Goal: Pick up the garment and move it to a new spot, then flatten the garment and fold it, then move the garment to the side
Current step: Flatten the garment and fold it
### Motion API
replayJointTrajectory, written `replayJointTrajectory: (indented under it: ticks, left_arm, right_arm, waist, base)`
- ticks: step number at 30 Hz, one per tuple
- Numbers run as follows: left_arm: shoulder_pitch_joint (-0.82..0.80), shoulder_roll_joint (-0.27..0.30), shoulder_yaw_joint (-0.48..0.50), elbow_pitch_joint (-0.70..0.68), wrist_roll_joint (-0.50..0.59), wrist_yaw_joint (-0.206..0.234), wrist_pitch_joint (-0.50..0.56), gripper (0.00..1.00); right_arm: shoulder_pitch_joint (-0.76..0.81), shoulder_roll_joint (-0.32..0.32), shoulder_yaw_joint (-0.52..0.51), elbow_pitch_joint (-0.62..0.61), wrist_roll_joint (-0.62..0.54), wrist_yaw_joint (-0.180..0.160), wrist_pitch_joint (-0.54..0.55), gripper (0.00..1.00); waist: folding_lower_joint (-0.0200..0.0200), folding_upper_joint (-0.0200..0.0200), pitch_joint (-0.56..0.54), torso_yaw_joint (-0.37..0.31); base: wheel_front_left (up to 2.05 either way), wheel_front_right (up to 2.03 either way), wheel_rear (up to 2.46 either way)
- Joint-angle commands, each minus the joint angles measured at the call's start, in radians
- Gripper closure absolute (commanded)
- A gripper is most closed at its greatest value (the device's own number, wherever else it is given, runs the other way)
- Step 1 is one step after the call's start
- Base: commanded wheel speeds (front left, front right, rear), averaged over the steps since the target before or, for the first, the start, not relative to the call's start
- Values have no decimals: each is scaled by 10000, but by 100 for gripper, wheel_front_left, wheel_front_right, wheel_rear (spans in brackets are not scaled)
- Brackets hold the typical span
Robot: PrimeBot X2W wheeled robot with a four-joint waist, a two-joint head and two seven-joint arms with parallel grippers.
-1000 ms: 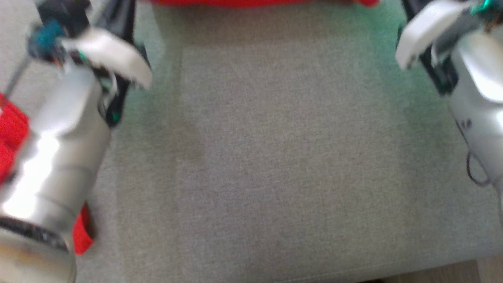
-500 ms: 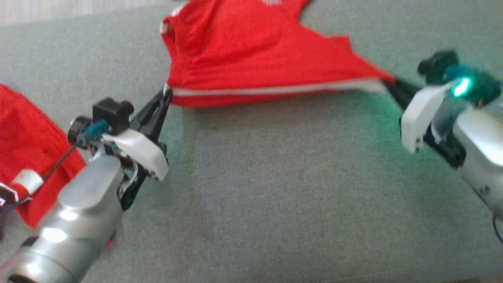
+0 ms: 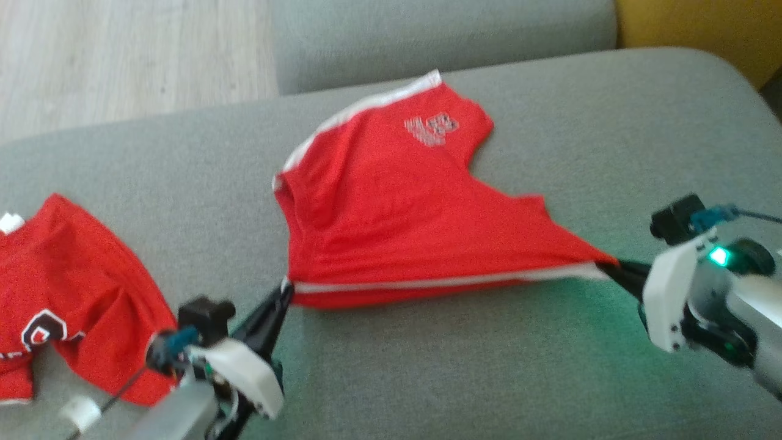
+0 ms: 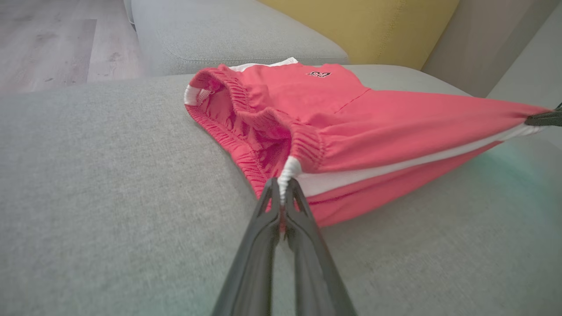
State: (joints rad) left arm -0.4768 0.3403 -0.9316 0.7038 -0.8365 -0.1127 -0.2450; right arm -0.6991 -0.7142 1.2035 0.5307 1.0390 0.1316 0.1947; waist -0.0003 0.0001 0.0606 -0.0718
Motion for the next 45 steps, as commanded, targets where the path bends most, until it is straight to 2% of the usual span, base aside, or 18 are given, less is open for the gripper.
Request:
replayJointTrajectory:
  ticks: [1,9,14,20,26,31,39,45]
  left_arm:
    - [-120,548,532,-327,-42,206,-147,100]
    - [1680,1351,371,-2929,-158,999,229,100]
    - [1593,1825,392,-4112,107,1571,590,100]
    - [668,1828,616,-4676,259,1845,985,100]
    - [-471,1781,624,-4485,607,1784,1389,100]
    - [-1426,1677,700,-4104,766,1618,1619,100]
    - [-2967,1234,710,-3202,970,1177,1871,100]
    - [-3830,773,602,-2416,1126,869,1890,100]
  right_arm:
    - [176,-668,-71,-227,129,-9,68,100]
    - [1374,-2460,-266,-2354,808,-9,741,100]
    - [1499,-2891,-977,-2796,693,-9,630,100]
    - [715,-2336,-2005,-2555,-374,-9,234,100]
    - [-387,-1603,-2963,-1827,-1198,-9,408,100]
    - [-1410,-1110,-3297,-1385,-1849,-9,640,100]
    - [-3150,-528,-3094,-639,-2688,-9,983,100]
    - [-3961,-329,-2715,-58,-2903,-9,1026,100]
  waist:
    - [3,-1,-322,-115]
    - [3,-1,-600,-222]
    - [3,-1,-349,-124]
    - [3,-1,476,137]
    - [3,-1,1235,562]
    - [3,-1,1936,882]
    - [3,-1,3046,1407]
    - [3,-1,3624,1798]
  base:
    - [0,0,0]
    - [0,0,0]
    - [0,0,0]
    - [0,0,0]
    - [0,0,0]
    - [0,0,0]
    - [0,0,0]
    - [0,0,0]
